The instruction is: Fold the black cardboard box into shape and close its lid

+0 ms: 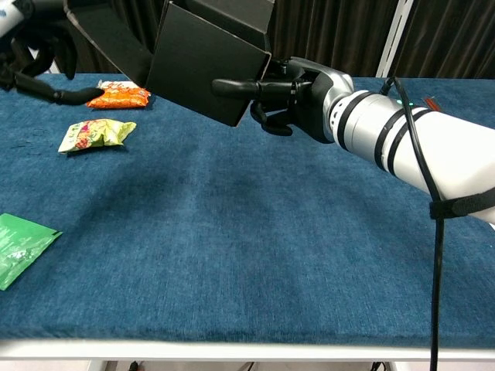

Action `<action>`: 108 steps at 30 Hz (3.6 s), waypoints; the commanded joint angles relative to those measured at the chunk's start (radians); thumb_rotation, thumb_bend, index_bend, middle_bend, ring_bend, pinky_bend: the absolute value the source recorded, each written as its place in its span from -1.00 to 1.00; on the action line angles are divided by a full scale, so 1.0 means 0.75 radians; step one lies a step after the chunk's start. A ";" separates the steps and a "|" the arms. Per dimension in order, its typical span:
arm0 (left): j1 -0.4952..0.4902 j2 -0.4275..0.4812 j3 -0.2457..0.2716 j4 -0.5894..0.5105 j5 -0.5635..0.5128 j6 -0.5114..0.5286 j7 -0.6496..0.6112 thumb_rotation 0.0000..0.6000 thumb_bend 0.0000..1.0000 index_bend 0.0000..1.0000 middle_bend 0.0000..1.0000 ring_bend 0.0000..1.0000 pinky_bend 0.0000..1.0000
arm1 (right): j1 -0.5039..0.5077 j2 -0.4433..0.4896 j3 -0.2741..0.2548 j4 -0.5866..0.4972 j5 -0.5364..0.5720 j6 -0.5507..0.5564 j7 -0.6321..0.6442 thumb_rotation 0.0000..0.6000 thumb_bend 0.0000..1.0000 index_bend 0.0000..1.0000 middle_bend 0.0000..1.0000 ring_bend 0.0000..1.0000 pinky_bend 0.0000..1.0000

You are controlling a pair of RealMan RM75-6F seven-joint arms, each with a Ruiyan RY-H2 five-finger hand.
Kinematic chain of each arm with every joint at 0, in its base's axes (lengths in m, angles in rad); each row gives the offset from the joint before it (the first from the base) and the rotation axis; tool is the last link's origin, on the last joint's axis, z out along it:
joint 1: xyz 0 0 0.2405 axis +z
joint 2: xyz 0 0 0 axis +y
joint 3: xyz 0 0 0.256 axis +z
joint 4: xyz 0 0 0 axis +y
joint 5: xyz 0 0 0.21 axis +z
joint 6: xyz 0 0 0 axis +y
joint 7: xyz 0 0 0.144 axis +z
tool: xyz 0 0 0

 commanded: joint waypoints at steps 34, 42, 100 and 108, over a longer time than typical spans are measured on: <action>-0.204 -0.098 0.146 0.317 0.232 0.108 0.060 1.00 -0.66 -0.40 -0.46 0.25 0.80 | 0.111 0.002 -0.127 0.121 0.028 -0.023 -0.243 1.00 -0.53 -0.30 -0.12 0.51 1.00; -0.227 -0.153 0.213 0.451 0.262 0.099 0.040 1.00 -0.65 -0.36 -0.44 0.25 0.80 | 0.128 -0.010 -0.138 0.189 0.007 -0.054 -0.231 1.00 -0.53 -0.30 -0.12 0.51 1.00; -0.357 -0.132 0.429 0.430 0.302 -0.223 0.475 1.00 -0.65 -0.13 -0.19 0.34 0.76 | 0.126 -0.165 -0.333 0.676 -0.438 0.036 0.081 1.00 -0.45 -0.29 -0.18 0.48 1.00; -0.356 -0.139 0.421 0.459 0.309 -0.173 0.477 1.00 -0.64 0.09 -0.02 0.36 0.76 | 0.128 -0.179 -0.335 0.685 -0.452 0.055 0.106 1.00 -0.44 -0.29 -0.18 0.48 1.00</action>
